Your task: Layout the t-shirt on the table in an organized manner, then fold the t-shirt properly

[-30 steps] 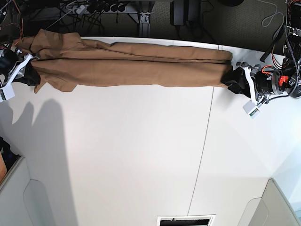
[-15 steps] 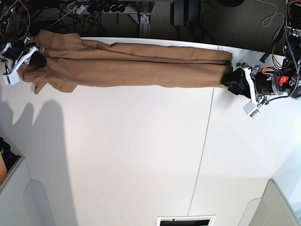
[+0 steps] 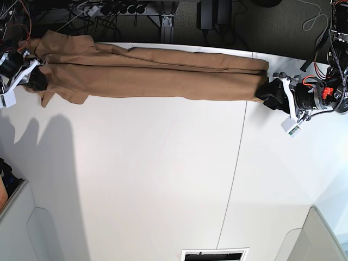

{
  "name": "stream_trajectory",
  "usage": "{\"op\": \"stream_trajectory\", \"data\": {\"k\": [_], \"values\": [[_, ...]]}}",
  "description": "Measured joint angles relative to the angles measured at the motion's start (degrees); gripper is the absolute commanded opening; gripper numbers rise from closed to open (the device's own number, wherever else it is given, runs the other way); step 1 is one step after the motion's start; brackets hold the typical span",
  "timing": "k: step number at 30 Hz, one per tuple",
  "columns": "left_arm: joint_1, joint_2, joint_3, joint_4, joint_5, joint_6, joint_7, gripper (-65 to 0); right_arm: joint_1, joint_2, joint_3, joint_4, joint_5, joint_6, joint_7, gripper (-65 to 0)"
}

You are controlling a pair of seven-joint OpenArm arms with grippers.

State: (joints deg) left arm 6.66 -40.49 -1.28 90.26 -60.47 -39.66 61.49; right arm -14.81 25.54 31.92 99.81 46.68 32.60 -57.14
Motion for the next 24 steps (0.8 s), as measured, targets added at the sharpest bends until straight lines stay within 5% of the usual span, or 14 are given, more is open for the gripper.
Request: {"op": "stream_trajectory", "data": {"k": [4, 12, 14, 19, 24], "values": [[0.0, 0.0, 0.0, 0.0, 0.0, 0.0, 0.0, -34.5, 3.4, 0.0, 0.1, 0.2, -2.8, 0.0, 0.3, -40.5], [0.0, 0.3, 0.0, 0.0, 0.1, 0.0, -1.2, -34.5, 3.4, 0.0, 0.1, -6.9, -5.0, 0.1, 3.0, -38.8], [0.0, 1.1, 0.0, 0.0, 0.3, 0.0, -1.1, -34.5, 3.4, 0.0, 0.0, -9.9, -4.9, 0.0, 4.3, -42.2], [0.0, 3.7, 0.0, 0.0, 0.7, 0.0, -1.4, -34.5, 3.4, 0.0, -2.6, -13.7, -5.1, 0.0, 4.3, -64.3], [0.0, 4.3, 0.0, 0.0, 1.4, 0.0, -1.1, -34.5, 3.4, 0.0, -7.3, -13.7, -5.0, 0.0, 6.2, -65.0]]}}
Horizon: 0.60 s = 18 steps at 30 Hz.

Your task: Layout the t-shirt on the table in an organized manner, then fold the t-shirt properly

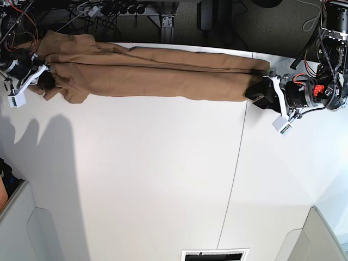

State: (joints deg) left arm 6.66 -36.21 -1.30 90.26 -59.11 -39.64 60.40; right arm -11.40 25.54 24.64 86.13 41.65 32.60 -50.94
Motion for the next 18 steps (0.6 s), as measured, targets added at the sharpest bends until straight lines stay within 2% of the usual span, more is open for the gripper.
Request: {"op": "stream_trajectory", "data": {"k": [6, 11, 18], "values": [[0.0, 0.0, 0.0, 0.0, 1.4, 0.0, 0.0, -34.5, 1.8, 0.2, -5.5, -0.3, -4.6, 0.2, 4.4, -65.0], [0.0, 0.0, 0.0, 0.0, 2.2, 0.0, -0.6, -34.5, 9.5, 0.0, -9.4, -6.1, -7.1, 0.8, 5.2, -65.0], [0.0, 0.0, 0.0, 0.0, 5.3, 0.0, -2.6, -34.5, 18.9, 0.0, -10.4, -14.9, -7.6, 0.4, 4.9, -65.0]]}}
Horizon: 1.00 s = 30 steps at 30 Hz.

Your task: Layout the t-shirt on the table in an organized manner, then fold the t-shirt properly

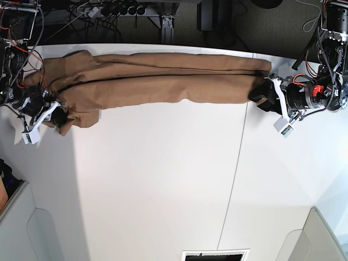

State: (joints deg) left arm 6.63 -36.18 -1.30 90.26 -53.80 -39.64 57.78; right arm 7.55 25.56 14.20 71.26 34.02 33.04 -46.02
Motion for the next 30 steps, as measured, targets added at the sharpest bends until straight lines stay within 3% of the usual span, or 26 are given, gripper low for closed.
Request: {"op": "stream_trajectory", "data": {"k": [10, 18, 27, 30], "values": [[-0.2, 0.0, 0.0, -2.4, 3.2, 0.0, -1.8, -34.5, 0.9, 1.2, 3.6, 8.8, 4.1, -0.4, -10.8, -65.0], [-0.6, 0.0, -0.1, -6.7, 2.2, -0.3, -4.1, -34.5, -8.2, 4.7, 10.8, 16.9, 12.4, -0.5, -14.1, -65.0], [-1.5, 0.1, -0.2, -7.0, -1.4, -0.2, -3.1, -34.5, -18.1, 4.2, 13.6, 21.3, 14.1, -0.4, -14.9, -65.0], [-2.7, 0.2, -0.2, -7.0, -2.6, -0.2, -3.3, -34.5, -19.8, 3.9, 13.6, 21.3, 14.1, -0.4, -14.9, -43.3]]}}
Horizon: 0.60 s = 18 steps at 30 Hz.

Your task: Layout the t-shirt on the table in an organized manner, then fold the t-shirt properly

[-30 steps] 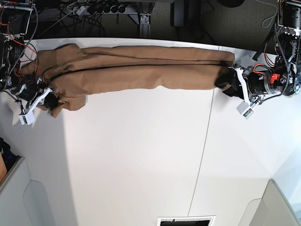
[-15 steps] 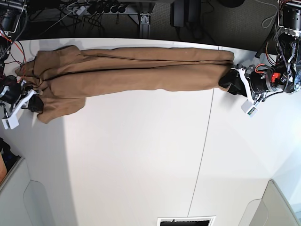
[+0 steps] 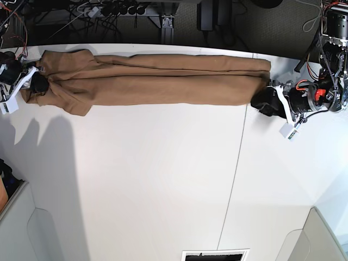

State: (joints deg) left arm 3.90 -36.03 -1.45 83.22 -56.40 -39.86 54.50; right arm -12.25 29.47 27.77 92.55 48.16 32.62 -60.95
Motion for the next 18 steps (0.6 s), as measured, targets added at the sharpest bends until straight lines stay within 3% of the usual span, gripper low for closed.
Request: {"op": "stream_trajectory", "data": {"k": [2, 7, 18], "values": [[-0.4, 0.0, 0.0, 0.0, 0.1, 0.0, -0.1, -34.5, -0.4, 0.0, 0.0, 0.0, 0.0, 0.0, 0.0, -39.4], [-0.2, 0.0, 0.0, 0.0, 0.2, 0.0, 0.5, -34.5, -0.2, 0.0, 1.2, 0.5, 0.0, 0.0, 0.6, -39.5], [0.0, 0.0, 0.0, 0.0, 0.2, 0.0, 0.8, -34.5, -0.1, 0.0, 10.5, 6.6, 0.1, 0.0, 1.2, -39.5]]}}
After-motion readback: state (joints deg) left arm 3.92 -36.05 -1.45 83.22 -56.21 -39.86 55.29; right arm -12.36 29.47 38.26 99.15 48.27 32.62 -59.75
